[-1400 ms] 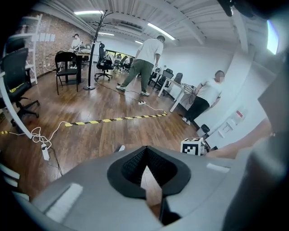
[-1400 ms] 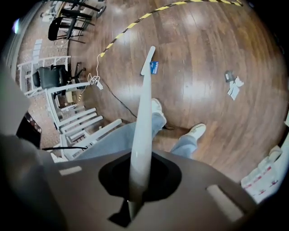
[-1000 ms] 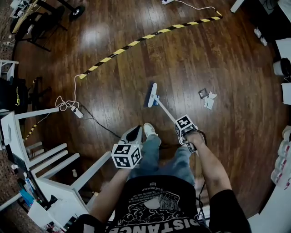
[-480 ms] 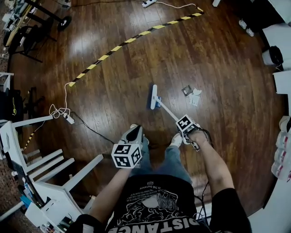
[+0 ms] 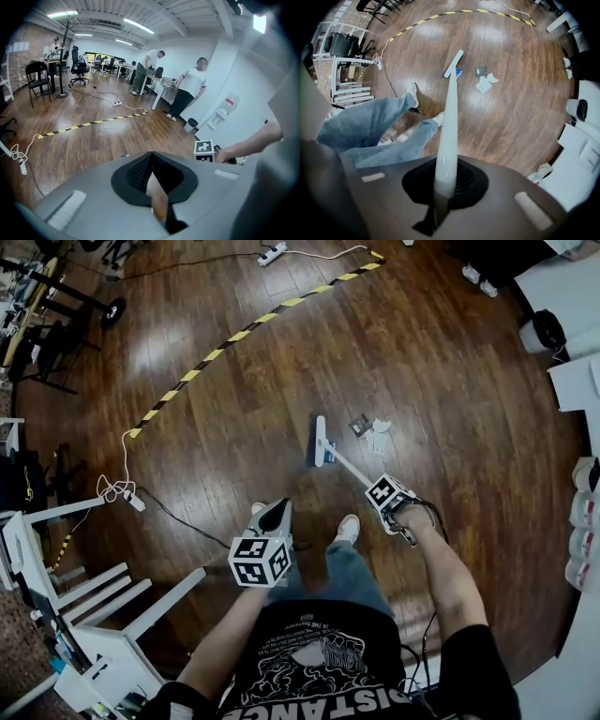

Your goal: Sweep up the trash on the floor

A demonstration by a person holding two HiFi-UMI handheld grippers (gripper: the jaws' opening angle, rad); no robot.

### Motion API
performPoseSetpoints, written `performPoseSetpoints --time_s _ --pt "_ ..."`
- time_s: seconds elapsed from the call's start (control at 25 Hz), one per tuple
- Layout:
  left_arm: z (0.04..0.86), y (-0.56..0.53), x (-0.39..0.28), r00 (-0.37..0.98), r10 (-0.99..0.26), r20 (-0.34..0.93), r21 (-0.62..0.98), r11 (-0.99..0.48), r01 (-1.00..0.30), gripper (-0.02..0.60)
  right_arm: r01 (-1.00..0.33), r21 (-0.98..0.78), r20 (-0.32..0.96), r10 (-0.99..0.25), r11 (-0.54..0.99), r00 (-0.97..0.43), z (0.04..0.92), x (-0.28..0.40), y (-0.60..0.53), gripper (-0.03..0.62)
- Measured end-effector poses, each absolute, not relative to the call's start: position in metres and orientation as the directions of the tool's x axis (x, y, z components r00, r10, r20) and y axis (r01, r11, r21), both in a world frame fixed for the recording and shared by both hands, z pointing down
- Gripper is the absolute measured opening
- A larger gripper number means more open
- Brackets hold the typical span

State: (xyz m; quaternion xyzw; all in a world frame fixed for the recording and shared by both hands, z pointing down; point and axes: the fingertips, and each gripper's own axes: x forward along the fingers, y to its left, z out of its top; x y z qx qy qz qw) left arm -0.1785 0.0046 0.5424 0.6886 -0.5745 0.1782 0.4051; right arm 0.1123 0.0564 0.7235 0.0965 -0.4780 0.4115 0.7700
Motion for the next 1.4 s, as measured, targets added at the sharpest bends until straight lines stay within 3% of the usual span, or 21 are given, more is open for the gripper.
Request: performPoseSetpoints --time_s 0.4,1.04,1.4 --pt "0.542 0.002 -0.118 0.307 -0.628 0.715 0.337 -0.076 -0.939 0.005 -0.736 -0.212 0.820 0.526 0.643 0.224 0.720 0.190 0.046 0.000" --pt "0.531 0.022 -0.098 0.276 -0.651 0.707 0.312 -0.062 -0.948 0.005 -0.702 -0.138 0.827 0.472 0.699 0.307 0.711 0.243 0.032 0.000" --pt "0.524 0.050 -0.110 0.265 -0.671 0.692 0.328 -0.034 -0.944 0.005 -0.807 -0.195 0.844 0.515 0.558 0.152 0.694 0.224 0.077 0.000"
